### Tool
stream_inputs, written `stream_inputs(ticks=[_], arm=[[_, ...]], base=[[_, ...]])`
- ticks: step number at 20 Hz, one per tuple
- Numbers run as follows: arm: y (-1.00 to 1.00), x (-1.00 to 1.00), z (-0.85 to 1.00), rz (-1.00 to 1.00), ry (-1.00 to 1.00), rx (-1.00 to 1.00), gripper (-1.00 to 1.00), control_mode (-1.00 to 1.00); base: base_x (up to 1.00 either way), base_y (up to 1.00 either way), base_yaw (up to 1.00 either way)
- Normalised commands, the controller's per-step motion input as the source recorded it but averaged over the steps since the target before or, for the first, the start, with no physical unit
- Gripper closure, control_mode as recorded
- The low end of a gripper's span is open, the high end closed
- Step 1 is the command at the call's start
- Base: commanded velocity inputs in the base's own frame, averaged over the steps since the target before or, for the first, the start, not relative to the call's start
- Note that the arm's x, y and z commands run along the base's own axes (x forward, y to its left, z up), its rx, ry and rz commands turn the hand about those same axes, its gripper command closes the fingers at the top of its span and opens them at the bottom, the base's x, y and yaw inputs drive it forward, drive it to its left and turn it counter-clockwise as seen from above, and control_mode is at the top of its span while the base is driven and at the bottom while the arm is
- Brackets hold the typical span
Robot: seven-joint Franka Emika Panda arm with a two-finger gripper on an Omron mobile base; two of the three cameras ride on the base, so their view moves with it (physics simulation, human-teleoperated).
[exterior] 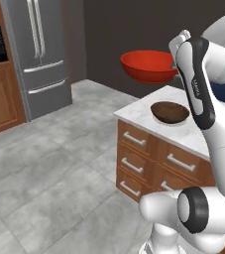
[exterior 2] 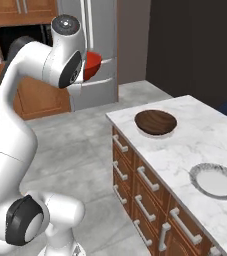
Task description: Move the bowls from the cabinet to the plates on the dining table.
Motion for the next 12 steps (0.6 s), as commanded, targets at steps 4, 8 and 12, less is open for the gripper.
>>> stream_inputs(ticks=[4, 8, 12], arm=[[0.0, 0.0, 0.0, 0.0, 0.0, 0.0, 1.0, 1.0], [0.0, 0.0, 0.0, 0.0, 0.0, 0.0, 1.0, 1.0], [0.0, 0.0, 0.0, 0.0, 0.0, 0.0, 1.0, 1.0]], base=[[0.0, 0.0, -0.25], [0.0, 0.0, -0.25], [0.0, 0.0, -0.25]])
